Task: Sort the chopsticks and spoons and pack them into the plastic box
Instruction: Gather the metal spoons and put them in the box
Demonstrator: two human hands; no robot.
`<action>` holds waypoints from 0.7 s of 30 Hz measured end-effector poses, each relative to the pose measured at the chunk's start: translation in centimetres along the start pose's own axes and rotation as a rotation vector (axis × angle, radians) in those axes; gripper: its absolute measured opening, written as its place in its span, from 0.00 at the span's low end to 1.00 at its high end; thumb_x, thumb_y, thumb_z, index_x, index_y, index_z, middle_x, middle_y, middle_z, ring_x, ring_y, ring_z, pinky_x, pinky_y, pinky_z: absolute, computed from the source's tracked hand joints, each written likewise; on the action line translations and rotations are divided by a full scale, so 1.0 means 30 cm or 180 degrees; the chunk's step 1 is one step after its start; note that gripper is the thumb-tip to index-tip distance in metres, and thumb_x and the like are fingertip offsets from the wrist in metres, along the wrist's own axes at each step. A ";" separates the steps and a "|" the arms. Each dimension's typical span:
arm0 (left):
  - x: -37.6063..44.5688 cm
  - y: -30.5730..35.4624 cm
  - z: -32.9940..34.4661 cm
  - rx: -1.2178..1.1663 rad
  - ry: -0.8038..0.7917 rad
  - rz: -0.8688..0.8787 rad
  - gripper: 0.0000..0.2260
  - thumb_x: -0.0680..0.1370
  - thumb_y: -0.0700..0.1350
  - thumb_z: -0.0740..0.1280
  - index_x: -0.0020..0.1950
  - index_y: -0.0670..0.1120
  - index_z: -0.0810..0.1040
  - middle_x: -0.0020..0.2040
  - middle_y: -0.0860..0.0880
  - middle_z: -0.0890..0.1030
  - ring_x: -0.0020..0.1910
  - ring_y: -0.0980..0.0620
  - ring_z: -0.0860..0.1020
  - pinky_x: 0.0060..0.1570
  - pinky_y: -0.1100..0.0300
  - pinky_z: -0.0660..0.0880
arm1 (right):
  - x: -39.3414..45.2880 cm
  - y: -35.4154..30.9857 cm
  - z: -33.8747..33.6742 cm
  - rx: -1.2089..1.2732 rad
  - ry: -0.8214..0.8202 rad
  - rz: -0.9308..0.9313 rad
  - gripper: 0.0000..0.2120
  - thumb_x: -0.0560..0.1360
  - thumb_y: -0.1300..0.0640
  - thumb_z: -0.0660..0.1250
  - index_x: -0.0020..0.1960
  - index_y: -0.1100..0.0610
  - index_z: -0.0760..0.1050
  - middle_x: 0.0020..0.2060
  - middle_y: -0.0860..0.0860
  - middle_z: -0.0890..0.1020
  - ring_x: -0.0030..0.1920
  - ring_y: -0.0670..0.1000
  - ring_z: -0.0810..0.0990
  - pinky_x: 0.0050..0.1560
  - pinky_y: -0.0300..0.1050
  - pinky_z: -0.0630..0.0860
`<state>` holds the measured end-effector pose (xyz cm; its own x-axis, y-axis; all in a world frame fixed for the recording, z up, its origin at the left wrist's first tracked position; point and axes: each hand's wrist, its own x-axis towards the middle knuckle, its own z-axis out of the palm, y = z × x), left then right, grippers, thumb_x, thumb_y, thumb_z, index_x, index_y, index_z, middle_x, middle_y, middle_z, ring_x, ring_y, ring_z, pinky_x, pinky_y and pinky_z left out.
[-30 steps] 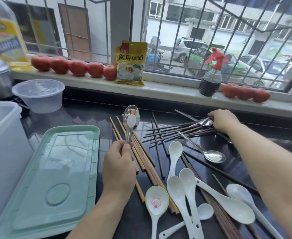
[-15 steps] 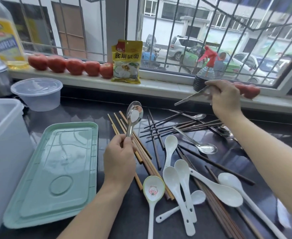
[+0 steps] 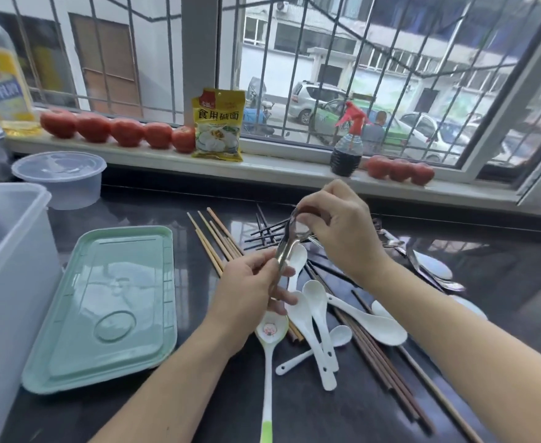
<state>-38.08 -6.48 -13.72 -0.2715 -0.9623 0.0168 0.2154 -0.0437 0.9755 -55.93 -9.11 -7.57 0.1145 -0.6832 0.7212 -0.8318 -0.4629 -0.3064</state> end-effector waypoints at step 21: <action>0.049 -0.051 -0.047 0.0718 0.0516 0.0595 0.20 0.86 0.43 0.58 0.46 0.63 0.82 0.30 0.43 0.70 0.27 0.53 0.64 0.31 0.54 0.62 | -0.094 -0.004 0.041 0.0408 0.0084 0.1332 0.11 0.75 0.56 0.73 0.54 0.51 0.72 0.42 0.46 0.74 0.40 0.46 0.73 0.44 0.39 0.72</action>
<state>-37.48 -8.21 -15.51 -0.0902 -0.9790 0.1828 0.0294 0.1808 0.9831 -55.48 -7.83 -10.33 -0.2334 -0.8129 0.5336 -0.7292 -0.2167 -0.6491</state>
